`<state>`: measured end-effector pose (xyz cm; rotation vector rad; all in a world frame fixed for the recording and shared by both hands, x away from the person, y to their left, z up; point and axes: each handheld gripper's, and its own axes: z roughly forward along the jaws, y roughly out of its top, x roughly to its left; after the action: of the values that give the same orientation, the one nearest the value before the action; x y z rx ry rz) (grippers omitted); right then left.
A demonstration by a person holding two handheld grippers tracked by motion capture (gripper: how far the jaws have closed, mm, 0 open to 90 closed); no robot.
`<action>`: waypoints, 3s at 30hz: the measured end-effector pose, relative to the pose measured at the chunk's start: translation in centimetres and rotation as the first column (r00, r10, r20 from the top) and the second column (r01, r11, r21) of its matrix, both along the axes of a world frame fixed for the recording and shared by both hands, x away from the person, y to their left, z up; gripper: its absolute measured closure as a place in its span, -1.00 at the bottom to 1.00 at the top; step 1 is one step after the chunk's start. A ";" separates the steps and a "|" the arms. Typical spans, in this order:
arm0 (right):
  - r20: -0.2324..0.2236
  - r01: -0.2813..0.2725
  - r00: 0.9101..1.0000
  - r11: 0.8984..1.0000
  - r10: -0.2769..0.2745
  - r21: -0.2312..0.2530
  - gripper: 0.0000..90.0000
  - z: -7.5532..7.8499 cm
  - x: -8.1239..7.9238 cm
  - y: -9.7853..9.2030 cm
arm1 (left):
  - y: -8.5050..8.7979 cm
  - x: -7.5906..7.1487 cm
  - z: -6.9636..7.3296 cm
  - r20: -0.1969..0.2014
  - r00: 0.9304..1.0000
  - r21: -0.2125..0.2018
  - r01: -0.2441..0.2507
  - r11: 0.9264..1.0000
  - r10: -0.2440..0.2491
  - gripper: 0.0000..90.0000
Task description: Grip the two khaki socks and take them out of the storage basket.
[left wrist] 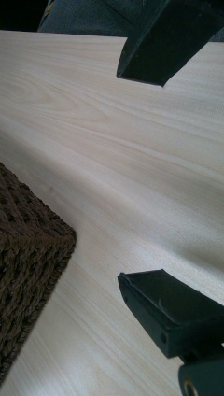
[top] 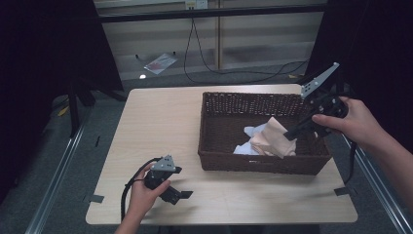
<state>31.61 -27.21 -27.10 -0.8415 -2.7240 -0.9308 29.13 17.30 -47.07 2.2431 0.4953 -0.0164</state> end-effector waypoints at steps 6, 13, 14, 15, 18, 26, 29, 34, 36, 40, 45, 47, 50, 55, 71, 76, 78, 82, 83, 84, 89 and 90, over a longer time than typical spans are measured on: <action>-0.002 -0.052 0.999 0.999 0.052 -0.002 0.96 -0.3 -0.7 0.5 | 0.0 0.0 0.0 0.002 1.000 0.007 0.006 1.000 -0.006 -0.93; -0.015 -0.097 0.995 0.995 0.097 -0.014 0.96 -1.2 -1.3 1.5 | 0.0 0.0 0.0 0.002 1.000 0.008 0.006 1.000 -0.006 -0.93; -0.014 -0.103 0.995 0.995 0.103 -0.013 0.96 -1.4 -1.3 1.6 | 0.0 0.0 0.0 0.002 1.000 0.007 0.008 1.000 -0.008 -0.93; -0.016 -0.107 0.994 0.994 0.106 -0.016 0.96 -1.6 -1.4 1.7 | 0.0 0.0 0.0 0.002 1.000 0.007 0.008 1.000 -0.008 -0.93; -0.024 -0.120 0.993 0.992 0.119 -0.030 0.96 -2.4 -1.6 2.3 | 0.0 0.1 0.0 0.003 1.000 0.006 0.007 1.000 -0.007 -0.93; -0.027 -0.147 0.989 0.985 0.146 -0.086 0.95 -5.0 -1.8 3.8 | 0.0 0.0 0.0 -0.001 1.000 0.005 0.008 1.000 -0.008 -0.93; -0.029 -0.151 0.988 0.984 0.149 -0.093 0.94 -5.6 -1.9 4.1 | 0.0 0.0 0.0 -0.001 1.000 0.003 0.003 1.000 -0.003 -0.93; -0.056 -0.160 0.986 0.980 0.154 -0.120 0.94 -7.7 -1.9 5.0 | 0.0 0.0 0.0 0.002 1.000 0.003 0.005 1.000 -0.005 -0.93; -0.058 -0.159 0.987 0.978 0.152 -0.138 0.93 -8.4 -1.9 5.2 | 0.0 0.0 0.0 -0.002 1.000 -0.001 0.002 1.000 -0.002 -0.93; -0.073 -0.160 0.986 0.975 0.150 -0.153 0.93 -9.4 -1.9 5.7 | 0.0 0.0 0.0 -0.001 1.000 0.004 0.004 1.000 -0.004 -0.93; -0.078 -0.173 0.984 0.970 0.162 -0.169 0.80 -10.2 -2.0 6.2 | 0.1 0.0 0.0 0.002 1.000 0.004 0.005 1.000 -0.005 -0.93; -0.072 -0.166 0.985 0.971 0.156 -0.174 0.62 -10.5 -2.0 6.4 | 0.1 0.0 0.1 0.000 1.000 0.001 0.001 1.000 -0.001 -0.93; -0.058 -0.151 0.988 0.976 0.143 -0.160 0.34 -10.2 -2.0 6.2 | 0.1 0.0 0.0 0.000 1.000 -0.003 0.002 1.000 -0.002 -0.93; -0.034 -0.124 0.992 0.983 0.120 -0.135 0.11 -9.0 -1.9 5.7 | 0.0 0.0 0.0 -0.001 1.000 0.001 0.003 1.000 -0.003 -0.93; 0.061 0.019 0.998 0.991 -0.011 -0.130 -0.56 -5.9 1.2 3.8 | 0.0 0.0 0.0 -0.001 1.000 0.003 0.007 1.000 -0.007 -0.93; 0.070 0.062 0.996 0.988 -0.052 -0.145 -0.67 -6.7 2.5 3.5 | 0.0 0.1 -0.1 -0.003 1.000 -0.001 0.007 1.000 -0.007 -0.93; 0.073 0.073 0.995 0.984 -0.062 -0.160 -0.68 -7.0 2.9 3.4 | 0.0 0.0 -0.1 -0.003 1.000 -0.002 0.006 1.000 -0.006 -0.93; 0.071 0.092 0.994 0.979 -0.080 -0.183 -0.69 -7.9 3.8 3.2 | 0.1 0.1 0.0 -0.002 1.000 -0.002 0.006 1.000 -0.006 -0.93; 0.069 0.095 0.994 0.979 -0.083 -0.182 -0.69 -8.0 3.9 3.3 | 0.1 0.1 0.0 -0.002 1.000 -0.002 0.006 1.000 -0.006 -0.93; 0.069 0.100 0.994 0.977 -0.089 -0.187 -0.69 -8.3 4.1 3.3 | 0.1 0.1 0.0 -0.002 1.000 -0.002 0.006 1.000 -0.006 -0.93; 0.071 0.108 0.993 0.973 -0.095 -0.205 -0.69 -9.2 4.8 3.4 | 0.1 0.1 0.0 0.000 1.000 -0.001 0.009 1.000 -0.009 -0.93; 0.067 0.111 0.993 0.972 -0.099 -0.208 -0.69 -9.4 5.0 3.4 | 0.1 0.1 0.0 -0.001 1.000 -0.001 0.010 1.000 -0.010 -0.93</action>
<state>36.59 -23.86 -36.52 -1.0208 -2.8896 -0.6991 29.21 17.39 -47.08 2.2443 0.4848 -0.0227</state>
